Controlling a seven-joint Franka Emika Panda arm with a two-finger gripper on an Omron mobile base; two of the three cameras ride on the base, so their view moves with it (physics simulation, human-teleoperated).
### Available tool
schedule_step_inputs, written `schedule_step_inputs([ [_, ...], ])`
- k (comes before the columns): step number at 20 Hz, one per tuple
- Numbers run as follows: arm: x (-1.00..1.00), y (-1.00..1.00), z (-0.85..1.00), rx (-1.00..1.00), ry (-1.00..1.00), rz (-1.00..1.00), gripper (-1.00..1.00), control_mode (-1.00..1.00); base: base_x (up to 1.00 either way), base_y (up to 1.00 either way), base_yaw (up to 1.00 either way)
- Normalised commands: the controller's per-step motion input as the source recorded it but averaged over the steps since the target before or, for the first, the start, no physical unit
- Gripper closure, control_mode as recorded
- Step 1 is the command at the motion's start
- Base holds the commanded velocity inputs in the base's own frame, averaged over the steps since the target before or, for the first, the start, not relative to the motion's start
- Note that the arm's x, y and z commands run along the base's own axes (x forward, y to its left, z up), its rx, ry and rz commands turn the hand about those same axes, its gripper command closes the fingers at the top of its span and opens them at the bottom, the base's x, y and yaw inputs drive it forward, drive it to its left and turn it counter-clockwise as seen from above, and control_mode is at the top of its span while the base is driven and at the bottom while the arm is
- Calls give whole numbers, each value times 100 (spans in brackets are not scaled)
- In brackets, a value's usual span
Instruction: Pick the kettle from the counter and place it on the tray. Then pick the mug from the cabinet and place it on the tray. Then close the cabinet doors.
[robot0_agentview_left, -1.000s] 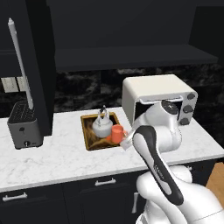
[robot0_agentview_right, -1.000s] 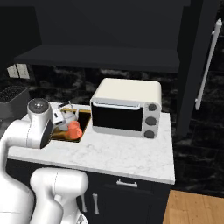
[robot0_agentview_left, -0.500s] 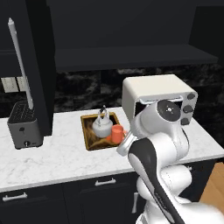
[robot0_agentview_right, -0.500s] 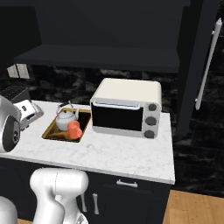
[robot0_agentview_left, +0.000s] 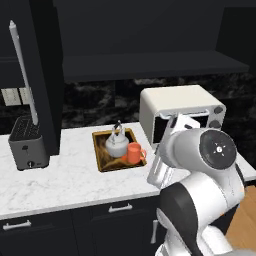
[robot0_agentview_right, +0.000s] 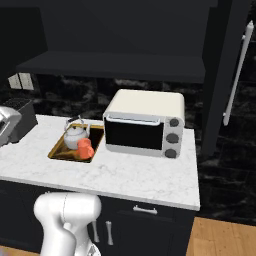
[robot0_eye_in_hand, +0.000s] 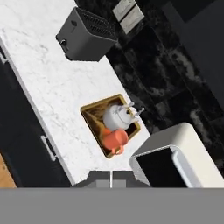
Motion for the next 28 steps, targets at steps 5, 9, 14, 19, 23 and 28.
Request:
schedule_step_inputs([
  [5, -98, 2, 73, -16, -67, 21, 100, -100, 0, 0, 0],
  [9, -25, 10, 5, -1, -10, 3, 100, -100, 0, 0, 0],
  [14, -24, 24, 6, -3, -22, 0, 100, -100, 0, 0, 0],
  [19, -53, 40, 28, -6, -40, -6, 100, -100, 0, 0, 0],
  [23, -35, 45, 11, -6, -29, -11, 100, -100, 0, 0, 0],
  [28, -1, 44, -3, -7, -23, -12, 100, -100, 0, 0, 0],
])
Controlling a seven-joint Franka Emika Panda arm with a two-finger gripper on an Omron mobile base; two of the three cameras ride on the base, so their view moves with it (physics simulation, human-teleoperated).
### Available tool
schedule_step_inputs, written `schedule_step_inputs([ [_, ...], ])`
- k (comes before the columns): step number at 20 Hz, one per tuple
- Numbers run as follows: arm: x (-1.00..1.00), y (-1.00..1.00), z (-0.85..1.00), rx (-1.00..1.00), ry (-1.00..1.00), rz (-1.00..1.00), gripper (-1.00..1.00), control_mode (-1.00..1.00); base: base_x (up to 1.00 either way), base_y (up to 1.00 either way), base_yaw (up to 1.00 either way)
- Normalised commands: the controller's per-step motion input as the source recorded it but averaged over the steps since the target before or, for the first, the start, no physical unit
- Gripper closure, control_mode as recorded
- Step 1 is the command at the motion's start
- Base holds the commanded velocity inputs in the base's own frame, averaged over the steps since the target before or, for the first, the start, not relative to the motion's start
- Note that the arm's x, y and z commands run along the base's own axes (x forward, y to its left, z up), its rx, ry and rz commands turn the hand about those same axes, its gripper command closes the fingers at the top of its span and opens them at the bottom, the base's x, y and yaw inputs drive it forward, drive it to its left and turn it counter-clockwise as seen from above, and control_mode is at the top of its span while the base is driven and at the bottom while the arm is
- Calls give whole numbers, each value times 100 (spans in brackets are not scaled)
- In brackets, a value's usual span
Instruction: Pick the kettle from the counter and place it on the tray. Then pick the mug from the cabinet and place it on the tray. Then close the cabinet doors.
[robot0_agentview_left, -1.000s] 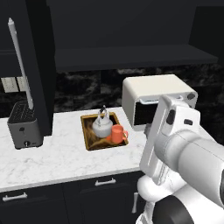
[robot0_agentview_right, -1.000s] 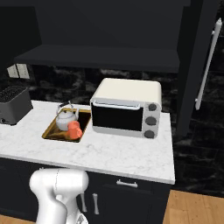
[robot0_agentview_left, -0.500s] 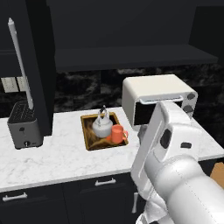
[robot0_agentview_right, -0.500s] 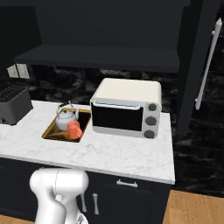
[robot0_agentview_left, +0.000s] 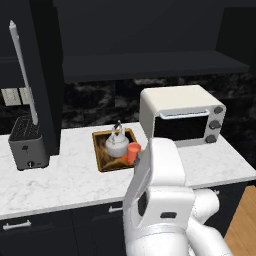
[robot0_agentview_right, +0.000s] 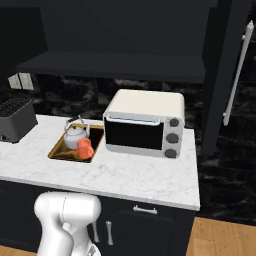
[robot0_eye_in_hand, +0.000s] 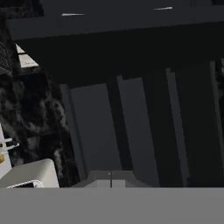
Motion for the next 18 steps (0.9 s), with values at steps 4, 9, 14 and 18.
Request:
schedule_step_inputs([
  [4, 0, 56, -9, -10, -27, -10, 100, -100, 0, 0, 0],
  [9, 1, 51, 0, -11, -25, -9, 100, -100, 0, 0, 0],
  [14, 45, 51, -2, -5, -3, -7, 100, -100, 0, 0, 0],
  [18, 87, 59, -16, 0, 0, -7, 100, -100, 0, 0, 0],
])
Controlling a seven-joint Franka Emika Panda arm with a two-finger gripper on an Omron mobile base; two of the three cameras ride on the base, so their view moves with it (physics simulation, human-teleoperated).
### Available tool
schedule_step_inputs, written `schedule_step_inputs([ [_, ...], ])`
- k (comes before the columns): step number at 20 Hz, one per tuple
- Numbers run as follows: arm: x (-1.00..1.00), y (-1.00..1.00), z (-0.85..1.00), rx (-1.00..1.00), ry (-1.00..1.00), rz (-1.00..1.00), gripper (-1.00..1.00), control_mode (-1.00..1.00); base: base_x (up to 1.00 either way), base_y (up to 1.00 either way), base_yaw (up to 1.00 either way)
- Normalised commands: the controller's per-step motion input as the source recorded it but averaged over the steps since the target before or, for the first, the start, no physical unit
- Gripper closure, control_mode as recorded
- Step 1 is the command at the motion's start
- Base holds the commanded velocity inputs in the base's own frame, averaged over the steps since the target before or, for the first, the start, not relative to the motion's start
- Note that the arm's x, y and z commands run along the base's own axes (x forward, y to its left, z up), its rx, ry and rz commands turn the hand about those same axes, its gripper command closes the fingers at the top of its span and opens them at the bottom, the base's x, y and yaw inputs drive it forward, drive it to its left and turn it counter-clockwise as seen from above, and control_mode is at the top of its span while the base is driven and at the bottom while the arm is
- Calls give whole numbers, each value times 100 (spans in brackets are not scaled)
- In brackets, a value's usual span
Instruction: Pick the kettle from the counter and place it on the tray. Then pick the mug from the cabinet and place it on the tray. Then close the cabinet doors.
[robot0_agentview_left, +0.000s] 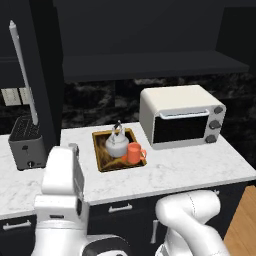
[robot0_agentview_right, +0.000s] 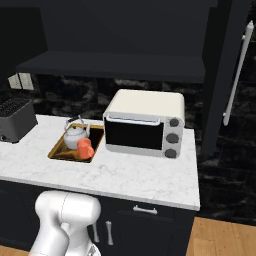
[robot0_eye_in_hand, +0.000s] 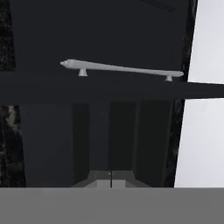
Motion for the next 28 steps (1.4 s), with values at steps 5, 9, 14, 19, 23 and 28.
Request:
schedule_step_inputs([
  [5, 100, 73, -27, 0, 8, -4, 100, -100, 0, 0, 0],
  [9, -17, 77, -46, -8, -5, 0, 100, -100, 0, 0, 0],
  [14, -56, 77, -35, -3, -11, 0, 100, -100, 0, 0, 0],
  [19, 55, 67, -25, 0, 6, -9, 100, -100, 0, 0, 0],
  [23, 100, 37, -29, 0, 9, -17, 100, -100, 0, 0, 0],
  [28, 100, 21, -12, 0, 1, -9, 100, -100, 0, 0, 0],
])
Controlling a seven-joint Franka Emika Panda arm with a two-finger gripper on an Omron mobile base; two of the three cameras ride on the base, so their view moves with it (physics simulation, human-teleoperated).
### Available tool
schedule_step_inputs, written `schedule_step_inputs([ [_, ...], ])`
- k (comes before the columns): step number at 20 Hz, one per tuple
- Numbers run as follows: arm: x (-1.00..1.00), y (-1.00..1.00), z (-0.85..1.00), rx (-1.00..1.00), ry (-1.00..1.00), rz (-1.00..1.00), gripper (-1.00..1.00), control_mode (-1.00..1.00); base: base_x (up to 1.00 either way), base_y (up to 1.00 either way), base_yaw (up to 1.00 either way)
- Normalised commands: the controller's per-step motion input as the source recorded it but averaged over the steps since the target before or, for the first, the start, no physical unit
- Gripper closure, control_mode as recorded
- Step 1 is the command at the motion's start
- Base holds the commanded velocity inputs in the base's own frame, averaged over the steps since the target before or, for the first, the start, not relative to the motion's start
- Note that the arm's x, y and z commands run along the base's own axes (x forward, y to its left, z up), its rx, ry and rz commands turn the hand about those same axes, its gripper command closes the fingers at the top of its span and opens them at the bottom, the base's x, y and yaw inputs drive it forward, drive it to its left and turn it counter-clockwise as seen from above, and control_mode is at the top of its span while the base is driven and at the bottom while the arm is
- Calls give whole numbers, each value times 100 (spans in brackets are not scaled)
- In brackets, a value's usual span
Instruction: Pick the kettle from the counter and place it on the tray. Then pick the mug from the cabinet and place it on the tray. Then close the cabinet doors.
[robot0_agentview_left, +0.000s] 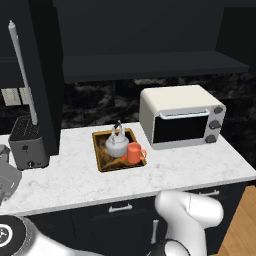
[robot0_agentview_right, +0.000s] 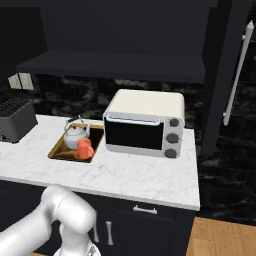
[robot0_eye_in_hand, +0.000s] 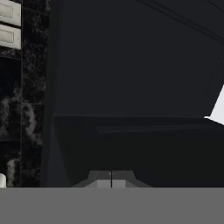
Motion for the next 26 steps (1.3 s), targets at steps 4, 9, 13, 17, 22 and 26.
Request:
schedule_step_inputs([
  [4, 100, 11, -1, 0, 8, -1, 100, -100, 0, 0, 0],
  [9, 76, -20, 3, 0, 10, -1, 100, -100, 0, 0, 0],
  [13, -4, -80, 31, 0, 0, 0, 100, -100, 0, 0, 0],
  [17, -1, -99, 26, 0, 0, 0, 100, -100, 0, 0, 0],
  [22, 11, -100, 13, 0, 0, 0, 100, -100, 0, 0, 0],
  [26, 11, -100, 24, 0, -3, 0, 100, -100, 0, 0, 0],
])
